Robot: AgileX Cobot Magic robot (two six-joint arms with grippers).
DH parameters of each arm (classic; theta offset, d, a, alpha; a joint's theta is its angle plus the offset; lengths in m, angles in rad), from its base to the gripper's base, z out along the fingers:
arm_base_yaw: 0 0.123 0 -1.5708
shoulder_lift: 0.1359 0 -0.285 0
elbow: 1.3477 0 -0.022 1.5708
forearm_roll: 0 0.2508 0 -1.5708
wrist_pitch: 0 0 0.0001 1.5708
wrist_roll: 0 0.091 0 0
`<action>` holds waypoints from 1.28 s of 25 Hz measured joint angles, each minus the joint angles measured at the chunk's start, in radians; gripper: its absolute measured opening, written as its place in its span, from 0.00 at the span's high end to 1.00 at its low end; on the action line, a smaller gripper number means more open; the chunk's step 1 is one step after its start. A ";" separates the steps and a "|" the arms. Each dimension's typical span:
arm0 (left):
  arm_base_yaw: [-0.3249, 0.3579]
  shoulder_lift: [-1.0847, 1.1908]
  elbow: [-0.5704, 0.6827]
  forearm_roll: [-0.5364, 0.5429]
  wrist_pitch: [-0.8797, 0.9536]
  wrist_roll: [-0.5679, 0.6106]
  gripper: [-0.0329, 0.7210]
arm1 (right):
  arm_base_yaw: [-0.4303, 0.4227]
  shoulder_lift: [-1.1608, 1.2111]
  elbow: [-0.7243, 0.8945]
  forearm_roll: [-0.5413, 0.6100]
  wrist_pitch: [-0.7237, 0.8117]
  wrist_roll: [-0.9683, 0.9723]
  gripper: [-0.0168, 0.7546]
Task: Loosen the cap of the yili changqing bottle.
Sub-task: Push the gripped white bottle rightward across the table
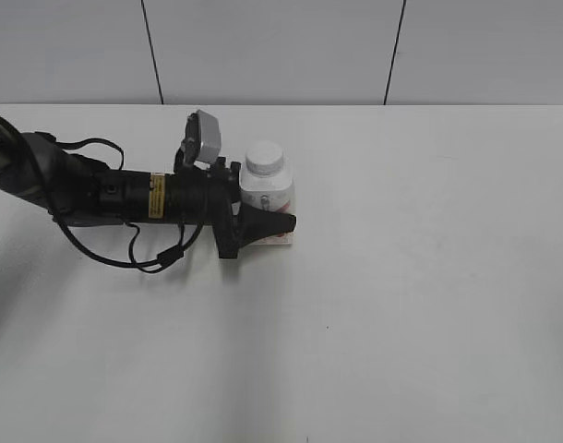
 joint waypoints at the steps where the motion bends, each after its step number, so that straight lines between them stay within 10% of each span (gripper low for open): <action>1: -0.004 0.000 0.000 -0.001 0.007 0.001 0.38 | 0.000 0.000 0.000 0.000 0.000 0.000 0.26; 32: -0.063 0.027 0.000 -0.020 0.032 0.016 0.38 | 0.000 0.000 -0.001 0.001 -0.003 0.001 0.26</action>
